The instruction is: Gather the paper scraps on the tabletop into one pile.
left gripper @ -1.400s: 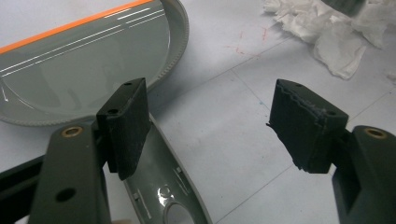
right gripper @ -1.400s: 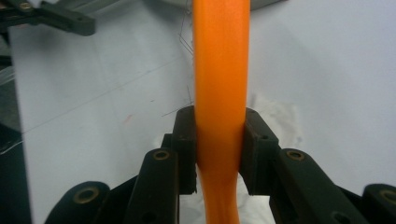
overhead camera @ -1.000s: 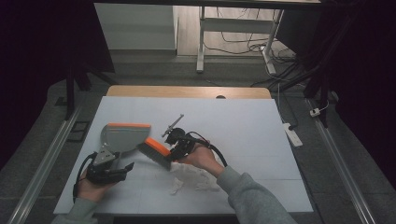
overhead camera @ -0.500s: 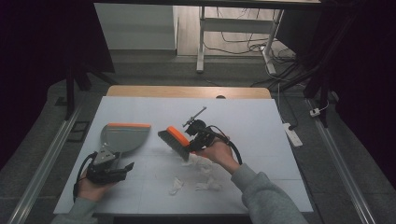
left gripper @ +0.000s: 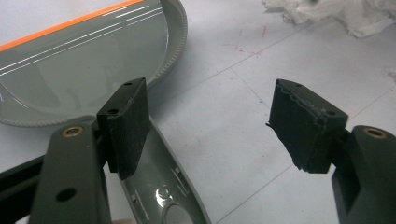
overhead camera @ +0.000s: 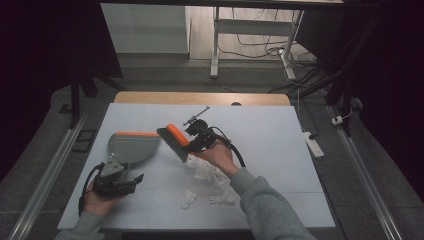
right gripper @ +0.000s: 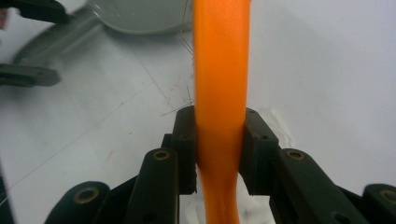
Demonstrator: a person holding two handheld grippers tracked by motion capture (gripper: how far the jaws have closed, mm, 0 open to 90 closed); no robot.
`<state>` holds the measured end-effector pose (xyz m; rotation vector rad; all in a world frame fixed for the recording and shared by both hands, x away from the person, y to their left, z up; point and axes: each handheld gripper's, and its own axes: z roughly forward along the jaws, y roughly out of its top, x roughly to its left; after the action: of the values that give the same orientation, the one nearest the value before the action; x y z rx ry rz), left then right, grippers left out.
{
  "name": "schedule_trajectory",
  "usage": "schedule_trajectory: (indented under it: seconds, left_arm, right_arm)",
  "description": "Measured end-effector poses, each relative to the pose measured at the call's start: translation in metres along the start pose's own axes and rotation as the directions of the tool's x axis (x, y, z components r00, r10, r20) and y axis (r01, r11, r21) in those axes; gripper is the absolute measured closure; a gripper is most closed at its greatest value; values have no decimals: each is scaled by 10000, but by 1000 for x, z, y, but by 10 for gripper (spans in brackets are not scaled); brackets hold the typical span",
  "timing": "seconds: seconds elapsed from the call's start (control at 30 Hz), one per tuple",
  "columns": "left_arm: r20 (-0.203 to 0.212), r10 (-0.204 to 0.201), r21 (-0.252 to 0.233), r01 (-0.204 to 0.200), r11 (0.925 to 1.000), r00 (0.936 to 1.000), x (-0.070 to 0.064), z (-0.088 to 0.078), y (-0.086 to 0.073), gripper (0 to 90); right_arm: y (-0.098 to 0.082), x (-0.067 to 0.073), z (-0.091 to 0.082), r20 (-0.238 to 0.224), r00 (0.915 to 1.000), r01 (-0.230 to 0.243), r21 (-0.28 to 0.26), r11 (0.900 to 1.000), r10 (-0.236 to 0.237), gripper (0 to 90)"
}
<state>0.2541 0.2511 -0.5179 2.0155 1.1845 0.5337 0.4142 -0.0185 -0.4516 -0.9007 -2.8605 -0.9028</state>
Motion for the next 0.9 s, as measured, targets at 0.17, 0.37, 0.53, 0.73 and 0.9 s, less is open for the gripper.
schedule_trajectory:
  seconds: [0.17,0.37,0.53,0.73,0.9]
  left_arm:
    - [8,48,18,-48,10000,10000,0,0,0,296]
    - [14,78,33,-79,10000,10000,0,1,0,298]
    - [-5,160,106,-160,9998,9999,-2,3,0,298]
    - [-45,120,108,-120,9999,9999,-2,2,0,299]
    - [-80,78,56,-78,10000,9999,-1,1,0,298]
  right_arm:
    - [-3,-11,18,153,9996,-252,368,9990,247,704]
    - [-24,-38,2,440,9928,-1133,425,9927,1114,704]
    - [-36,-44,-22,469,9920,-1169,-103,9931,1173,703]
    - [-31,-27,-54,371,9983,-395,-1159,9925,441,703]
    - [-36,-10,-70,45,10000,57,-1140,9935,-52,704]
